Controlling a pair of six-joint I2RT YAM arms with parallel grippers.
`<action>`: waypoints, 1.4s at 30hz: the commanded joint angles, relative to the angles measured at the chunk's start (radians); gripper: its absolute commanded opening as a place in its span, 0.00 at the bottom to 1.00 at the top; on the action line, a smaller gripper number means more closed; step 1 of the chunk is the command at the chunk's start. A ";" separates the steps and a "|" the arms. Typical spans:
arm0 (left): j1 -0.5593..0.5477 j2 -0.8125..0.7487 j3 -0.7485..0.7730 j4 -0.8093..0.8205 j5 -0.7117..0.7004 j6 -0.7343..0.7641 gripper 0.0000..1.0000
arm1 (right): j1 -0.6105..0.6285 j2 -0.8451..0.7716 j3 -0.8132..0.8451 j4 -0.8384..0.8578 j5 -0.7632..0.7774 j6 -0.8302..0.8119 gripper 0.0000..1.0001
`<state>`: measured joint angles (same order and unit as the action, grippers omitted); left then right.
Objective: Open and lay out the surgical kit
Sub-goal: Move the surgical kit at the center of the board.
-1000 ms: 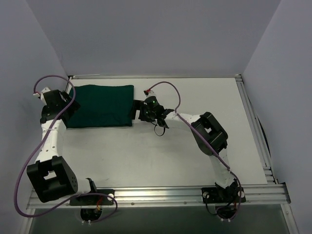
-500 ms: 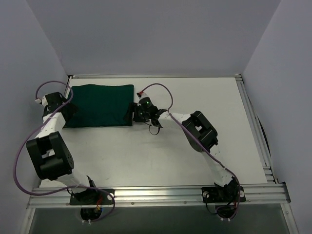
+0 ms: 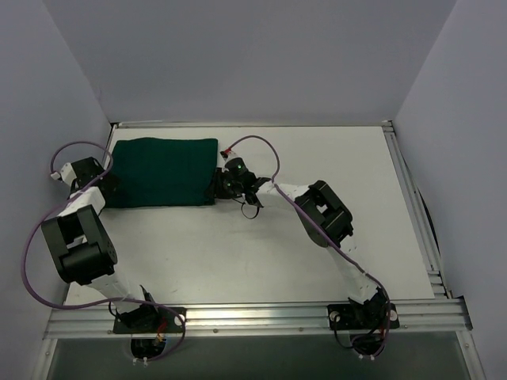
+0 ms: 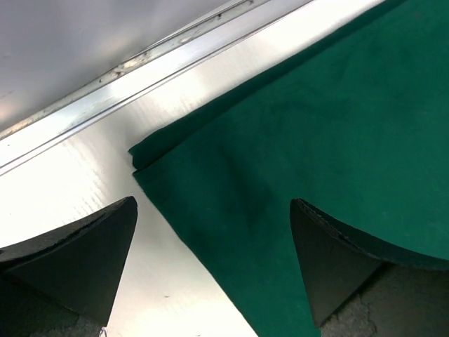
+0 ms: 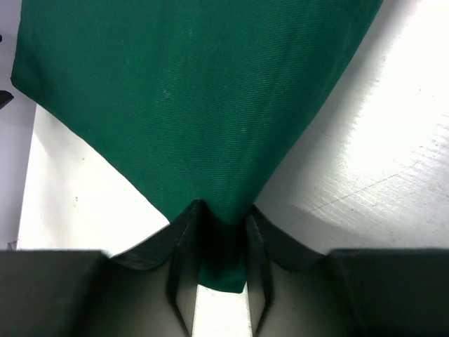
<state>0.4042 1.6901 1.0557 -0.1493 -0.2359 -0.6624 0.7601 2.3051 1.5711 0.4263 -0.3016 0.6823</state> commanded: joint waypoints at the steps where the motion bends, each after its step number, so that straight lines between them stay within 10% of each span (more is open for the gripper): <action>1: 0.018 -0.003 -0.017 0.074 -0.040 -0.034 1.00 | 0.004 0.019 0.033 0.003 -0.010 -0.007 0.17; 17: 0.059 0.148 0.058 0.065 0.069 -0.031 0.74 | 0.004 0.008 0.033 -0.018 0.005 -0.029 0.02; 27: 0.064 0.169 0.070 0.040 0.105 -0.017 0.04 | -0.013 -0.015 -0.009 -0.003 0.022 -0.018 0.00; 42: -0.146 -0.024 -0.058 -0.056 0.142 -0.143 0.02 | -0.177 -0.225 -0.276 -0.076 0.059 -0.104 0.00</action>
<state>0.3271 1.7641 1.0332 -0.1852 -0.0917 -0.7494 0.6479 2.1773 1.3457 0.4503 -0.2928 0.6502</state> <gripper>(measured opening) 0.056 0.015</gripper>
